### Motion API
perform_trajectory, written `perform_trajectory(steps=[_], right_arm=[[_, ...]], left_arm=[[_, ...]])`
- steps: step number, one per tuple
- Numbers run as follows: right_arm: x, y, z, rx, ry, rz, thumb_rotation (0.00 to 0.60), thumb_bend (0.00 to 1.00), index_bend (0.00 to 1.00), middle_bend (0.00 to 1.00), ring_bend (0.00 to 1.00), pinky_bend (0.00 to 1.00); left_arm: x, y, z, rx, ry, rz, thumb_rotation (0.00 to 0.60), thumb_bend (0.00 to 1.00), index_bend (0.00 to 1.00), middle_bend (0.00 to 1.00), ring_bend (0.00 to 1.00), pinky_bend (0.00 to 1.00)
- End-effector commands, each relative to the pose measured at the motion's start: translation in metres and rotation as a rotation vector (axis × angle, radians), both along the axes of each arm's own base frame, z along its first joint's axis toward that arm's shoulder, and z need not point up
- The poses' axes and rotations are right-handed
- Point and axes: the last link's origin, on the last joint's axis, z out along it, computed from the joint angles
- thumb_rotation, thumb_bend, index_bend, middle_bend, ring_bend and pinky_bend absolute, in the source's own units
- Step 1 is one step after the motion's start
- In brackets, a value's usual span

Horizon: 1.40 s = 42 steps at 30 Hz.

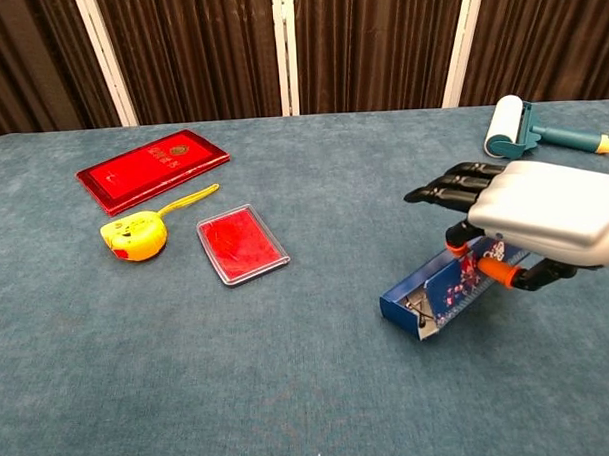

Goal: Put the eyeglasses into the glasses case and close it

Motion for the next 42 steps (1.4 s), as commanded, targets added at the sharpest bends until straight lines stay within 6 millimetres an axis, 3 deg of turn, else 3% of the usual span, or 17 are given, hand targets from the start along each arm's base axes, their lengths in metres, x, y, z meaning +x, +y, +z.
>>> perform_trajectory(steps=[1,15,17,18,20,21,23,25,32,36,42], right_arm=[[0.007,-0.001,-0.005,0.004,0.014,0.008,0.600,0.52,0.65,0.02,0.00,0.00],[0.023,-0.009,-0.022,-0.031,0.111,0.058,0.600,0.52,0.62,0.00,0.00,0.00],[0.023,-0.010,-0.023,-0.035,0.114,0.051,0.600,0.51,0.50,0.00,0.00,0.00],[0.023,-0.011,-0.023,-0.037,0.112,0.048,0.600,0.48,0.39,0.00,0.00,0.00],[0.024,-0.011,-0.023,-0.043,0.106,0.046,0.600,0.33,0.22,0.00,0.00,0.00],[0.025,-0.011,-0.023,-0.050,0.098,0.045,0.600,0.21,0.14,0.00,0.00,0.00],[0.027,-0.011,-0.023,-0.063,0.080,0.045,0.600,0.06,0.06,0.00,0.00,0.00],[0.029,-0.011,-0.022,-0.074,0.062,0.045,0.600,0.00,0.01,0.00,0.00,0.00],[0.036,-0.009,-0.006,-0.081,-0.020,0.019,0.600,0.00,0.00,0.00,0.00,0.00],[0.032,-0.004,0.006,0.031,0.063,-0.044,0.600,0.00,0.00,0.00,0.00,0.00],[0.029,-0.010,-0.006,0.091,0.137,-0.043,0.600,0.00,0.00,0.00,0.00,0.00]], left_arm=[[0.000,0.000,0.000,-0.001,0.000,0.002,0.600,0.00,0.00,0.00,0.00,0.00],[-0.002,0.001,0.000,-0.004,0.003,0.009,0.600,0.00,0.00,0.00,0.00,0.00],[-0.002,0.001,0.000,-0.004,0.003,0.008,0.600,0.00,0.00,0.00,0.00,0.00],[-0.002,0.001,0.000,-0.004,0.003,0.008,0.600,0.00,0.00,0.00,0.00,0.00],[-0.002,0.001,0.000,-0.004,0.004,0.008,0.600,0.00,0.00,0.00,0.00,0.00],[-0.002,0.001,-0.001,-0.004,0.004,0.009,0.600,0.00,0.00,0.00,0.00,0.00],[-0.002,0.001,-0.001,-0.004,0.004,0.010,0.600,0.00,0.00,0.00,0.00,0.00],[-0.002,0.002,-0.001,-0.005,0.005,0.010,0.600,0.00,0.00,0.00,0.00,0.00],[-0.002,0.002,-0.002,-0.004,0.007,0.012,0.600,0.00,0.00,0.00,0.00,0.00],[-0.002,0.001,-0.003,-0.008,0.012,0.009,0.600,0.00,0.00,0.00,0.00,0.00],[-0.001,0.000,-0.003,-0.008,0.009,0.007,0.600,0.00,0.00,0.00,0.00,0.00]])
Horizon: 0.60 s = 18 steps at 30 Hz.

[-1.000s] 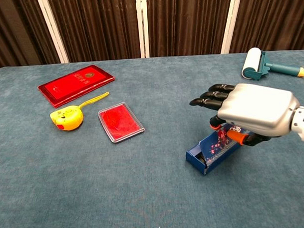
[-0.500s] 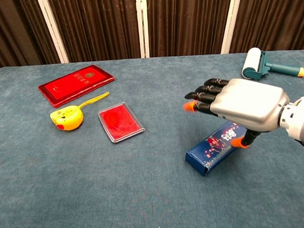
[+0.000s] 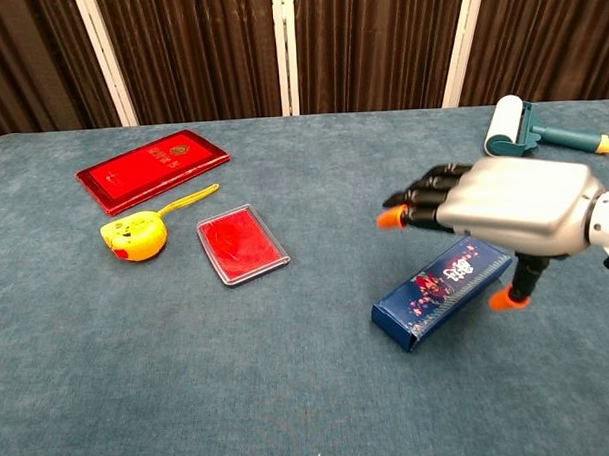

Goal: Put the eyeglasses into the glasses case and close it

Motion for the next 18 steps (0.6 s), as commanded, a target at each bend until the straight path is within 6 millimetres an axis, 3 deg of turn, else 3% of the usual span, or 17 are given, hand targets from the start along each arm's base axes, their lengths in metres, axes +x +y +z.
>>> perform_trajectory(steps=[1,11,15,18], right_arm=[[-0.003,-0.007,-0.009,0.047,0.055,-0.014,0.600,0.00,0.00,0.00,0.00,0.00],[-0.001,-0.019,-0.028,0.070,0.098,0.018,0.600,0.00,0.00,0.00,0.00,0.00],[-0.001,-0.020,-0.031,0.072,0.102,0.017,0.600,0.08,0.13,0.14,0.01,0.01],[-0.002,-0.020,-0.032,0.073,0.099,0.016,0.600,0.14,0.21,0.25,0.09,0.07]], left_arm=[[0.000,0.000,0.000,0.000,0.000,-0.002,0.600,0.00,0.00,0.00,0.00,0.00],[-0.002,0.002,0.001,0.000,0.001,0.007,0.600,0.00,0.00,0.00,0.00,0.00],[-0.003,0.002,0.001,0.001,-0.001,0.008,0.600,0.00,0.00,0.00,0.00,0.00],[-0.003,0.002,0.001,0.000,-0.001,0.008,0.600,0.00,0.00,0.00,0.00,0.00]])
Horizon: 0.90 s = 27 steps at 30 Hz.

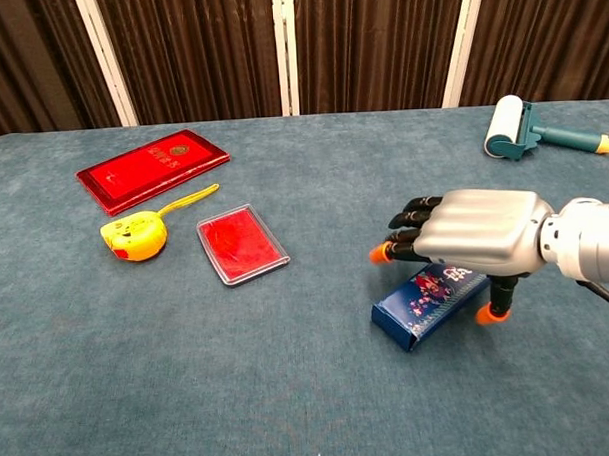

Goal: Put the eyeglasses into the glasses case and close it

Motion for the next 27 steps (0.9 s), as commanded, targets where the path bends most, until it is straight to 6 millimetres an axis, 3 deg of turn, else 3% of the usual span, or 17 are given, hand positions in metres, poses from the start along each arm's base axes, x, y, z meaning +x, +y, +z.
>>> perform_trajectory(steps=[1,7,11,14,16,18,23,27], right_arm=[[0.000,0.000,-0.001,-0.001,-0.006,0.000,0.600,0.16,0.23,0.29,0.13,0.08],[0.002,0.001,-0.001,-0.013,-0.026,0.020,0.600,0.27,0.50,0.44,0.26,0.14],[0.002,0.001,-0.001,-0.016,-0.031,0.021,0.600,0.30,0.51,0.45,0.29,0.15],[0.000,0.002,-0.001,-0.012,-0.027,0.019,0.600,0.30,0.42,0.40,0.27,0.15],[-0.002,0.003,-0.001,-0.005,-0.020,0.013,0.600,0.20,0.17,0.19,0.14,0.09],[-0.006,0.004,0.002,-0.008,0.003,0.003,0.600,0.07,0.01,0.02,0.02,0.01],[-0.003,0.011,0.017,-0.055,0.000,0.020,0.600,0.00,0.00,0.00,0.00,0.00],[-0.005,0.026,0.049,-0.117,-0.044,0.009,0.600,0.00,0.00,0.00,0.00,0.00]], left_arm=[[0.000,0.000,0.000,-0.001,0.000,0.000,0.600,0.00,0.00,0.00,0.00,0.00],[0.000,-0.001,-0.001,-0.003,0.001,-0.001,0.600,0.00,0.00,0.00,0.00,0.00],[0.001,-0.001,-0.001,-0.002,0.002,-0.001,0.600,0.00,0.00,0.00,0.00,0.00],[0.001,-0.001,-0.001,-0.002,0.002,-0.001,0.600,0.00,0.00,0.00,0.00,0.00],[0.001,-0.001,-0.001,-0.002,0.002,-0.001,0.600,0.00,0.00,0.00,0.00,0.00],[0.000,-0.001,-0.001,-0.003,0.002,0.000,0.600,0.00,0.00,0.00,0.00,0.00],[0.002,-0.001,-0.001,-0.004,-0.003,-0.005,0.600,0.00,0.00,0.00,0.00,0.00],[0.005,-0.003,0.002,0.003,-0.018,-0.019,0.600,0.00,0.00,0.00,0.00,0.00]])
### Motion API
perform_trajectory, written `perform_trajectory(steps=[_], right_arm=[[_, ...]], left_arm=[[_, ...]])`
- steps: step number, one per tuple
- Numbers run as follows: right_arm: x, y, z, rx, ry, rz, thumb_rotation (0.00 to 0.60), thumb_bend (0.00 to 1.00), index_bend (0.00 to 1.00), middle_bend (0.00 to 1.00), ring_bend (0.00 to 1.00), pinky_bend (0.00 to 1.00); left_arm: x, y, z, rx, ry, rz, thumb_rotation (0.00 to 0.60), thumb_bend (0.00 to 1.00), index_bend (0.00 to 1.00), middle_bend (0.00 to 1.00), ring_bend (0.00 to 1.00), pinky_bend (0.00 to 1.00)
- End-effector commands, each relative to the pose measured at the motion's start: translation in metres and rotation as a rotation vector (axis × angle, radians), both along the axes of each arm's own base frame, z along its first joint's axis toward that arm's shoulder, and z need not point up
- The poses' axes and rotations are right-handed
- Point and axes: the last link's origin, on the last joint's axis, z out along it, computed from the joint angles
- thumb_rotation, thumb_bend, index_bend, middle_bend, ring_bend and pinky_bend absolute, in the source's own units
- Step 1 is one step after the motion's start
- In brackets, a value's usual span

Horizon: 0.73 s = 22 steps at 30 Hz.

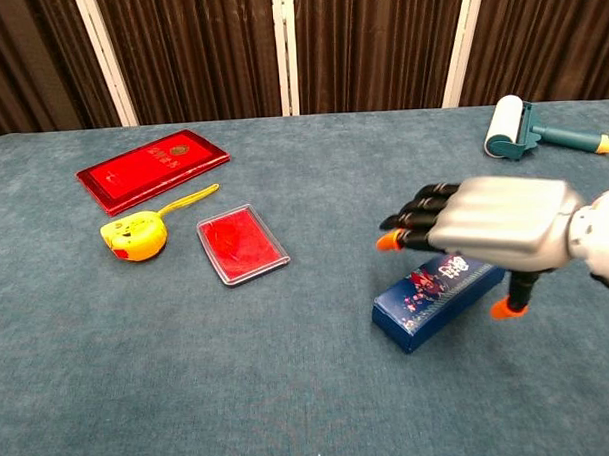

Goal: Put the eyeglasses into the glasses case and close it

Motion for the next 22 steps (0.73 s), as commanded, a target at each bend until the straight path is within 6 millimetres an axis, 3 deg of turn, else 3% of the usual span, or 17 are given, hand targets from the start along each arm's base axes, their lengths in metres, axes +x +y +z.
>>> perform_trajectory(steps=[1,8,14,18,22], right_arm=[[-0.005,0.014,0.034,-0.073,-0.039,-0.012,0.600,0.00,0.00,0.00,0.00,0.00],[-0.032,0.036,0.094,-0.220,-0.224,-0.071,0.600,0.00,0.00,0.00,0.00,0.00],[-0.077,0.055,0.147,-0.405,-0.447,-0.217,0.600,0.00,0.00,0.00,0.00,0.00],[-0.099,0.072,0.157,-0.500,-0.501,-0.261,0.600,0.00,0.00,0.00,0.00,0.00],[-0.107,0.082,0.156,-0.536,-0.546,-0.283,0.600,0.00,0.00,0.00,0.00,0.00]], left_arm=[[0.002,-0.002,0.002,0.005,-0.008,-0.011,0.600,0.00,0.00,0.00,0.00,0.00],[0.009,-0.008,0.007,0.017,-0.021,-0.047,0.600,0.00,0.00,0.00,0.00,0.00],[0.017,-0.017,0.010,0.026,-0.018,-0.088,0.600,0.00,0.00,0.00,0.00,0.00],[0.020,-0.022,0.009,0.018,-0.022,-0.104,0.600,0.00,0.00,0.00,0.00,0.00],[0.024,-0.025,0.009,0.015,-0.024,-0.127,0.600,0.00,0.00,0.00,0.00,0.00]])
